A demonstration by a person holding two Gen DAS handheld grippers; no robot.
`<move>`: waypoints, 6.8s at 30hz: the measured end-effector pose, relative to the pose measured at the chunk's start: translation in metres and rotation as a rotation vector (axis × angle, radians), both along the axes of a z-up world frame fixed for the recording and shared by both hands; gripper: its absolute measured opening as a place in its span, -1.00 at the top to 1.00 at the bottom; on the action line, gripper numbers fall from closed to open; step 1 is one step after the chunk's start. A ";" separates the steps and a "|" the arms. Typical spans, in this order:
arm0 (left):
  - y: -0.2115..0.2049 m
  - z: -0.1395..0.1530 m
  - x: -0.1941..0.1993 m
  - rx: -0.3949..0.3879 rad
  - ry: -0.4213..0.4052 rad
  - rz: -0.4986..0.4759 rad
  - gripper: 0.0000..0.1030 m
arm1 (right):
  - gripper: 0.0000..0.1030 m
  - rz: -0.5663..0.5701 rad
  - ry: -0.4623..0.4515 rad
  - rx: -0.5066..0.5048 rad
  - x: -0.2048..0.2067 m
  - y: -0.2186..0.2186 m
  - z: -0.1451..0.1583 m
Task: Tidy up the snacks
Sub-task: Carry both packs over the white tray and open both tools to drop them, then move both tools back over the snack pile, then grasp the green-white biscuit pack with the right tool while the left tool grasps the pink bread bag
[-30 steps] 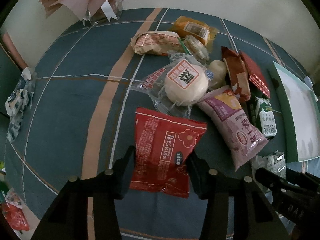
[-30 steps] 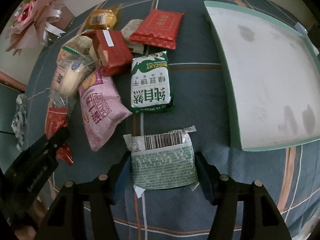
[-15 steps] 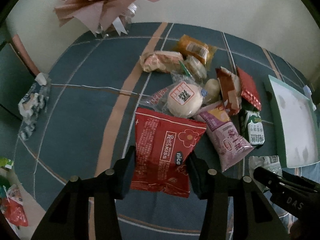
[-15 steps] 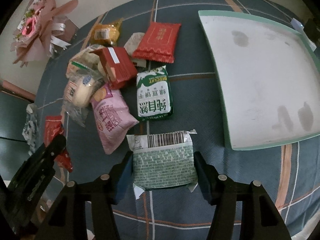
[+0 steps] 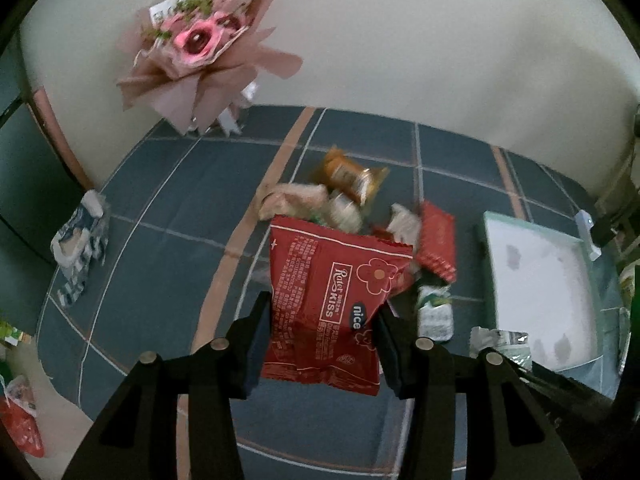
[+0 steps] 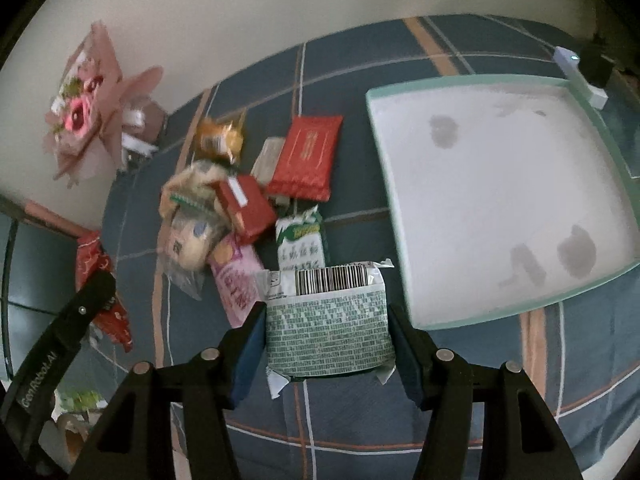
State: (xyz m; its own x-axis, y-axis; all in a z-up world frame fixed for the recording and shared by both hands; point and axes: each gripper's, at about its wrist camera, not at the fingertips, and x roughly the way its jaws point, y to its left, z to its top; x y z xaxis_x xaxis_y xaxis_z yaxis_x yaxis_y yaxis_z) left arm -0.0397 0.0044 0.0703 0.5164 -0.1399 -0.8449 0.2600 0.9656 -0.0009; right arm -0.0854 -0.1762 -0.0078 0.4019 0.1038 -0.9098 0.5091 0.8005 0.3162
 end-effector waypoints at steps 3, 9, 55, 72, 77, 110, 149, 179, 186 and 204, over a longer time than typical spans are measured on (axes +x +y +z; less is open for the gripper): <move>-0.018 0.005 0.005 0.003 -0.010 -0.020 0.04 | -0.20 -0.041 -0.011 -0.001 -0.012 -0.014 0.013; -0.055 0.013 0.007 0.001 -0.016 -0.061 0.04 | -0.20 -0.125 -0.030 -0.016 -0.026 -0.047 0.028; -0.291 -0.069 0.025 0.027 0.060 -0.400 0.03 | -0.20 -0.509 0.045 -0.139 -0.060 -0.239 0.002; -0.242 -0.051 0.036 0.025 0.081 -0.246 -0.75 | -0.69 -0.483 0.109 -0.165 -0.058 -0.233 0.000; -0.209 -0.052 0.041 0.041 0.090 -0.151 -0.76 | -0.77 -0.467 0.132 -0.175 -0.059 -0.226 0.002; -0.053 -0.046 0.053 0.055 0.120 0.125 -1.00 | -1.00 -0.190 0.155 -0.204 -0.021 -0.116 0.015; -0.006 -0.107 0.080 -0.066 0.376 0.242 -1.00 | -0.98 0.190 0.117 -0.189 0.056 0.008 -0.022; -0.037 -0.155 0.077 -0.104 0.481 0.192 0.11 | -0.05 0.308 0.141 -0.227 0.069 0.031 -0.061; -0.043 -0.148 0.076 -0.101 0.470 0.193 0.22 | 0.15 0.310 0.144 -0.255 0.066 0.036 -0.061; -0.027 -0.087 0.080 -0.205 0.340 0.202 0.24 | 0.18 0.270 0.072 -0.204 0.070 0.021 -0.029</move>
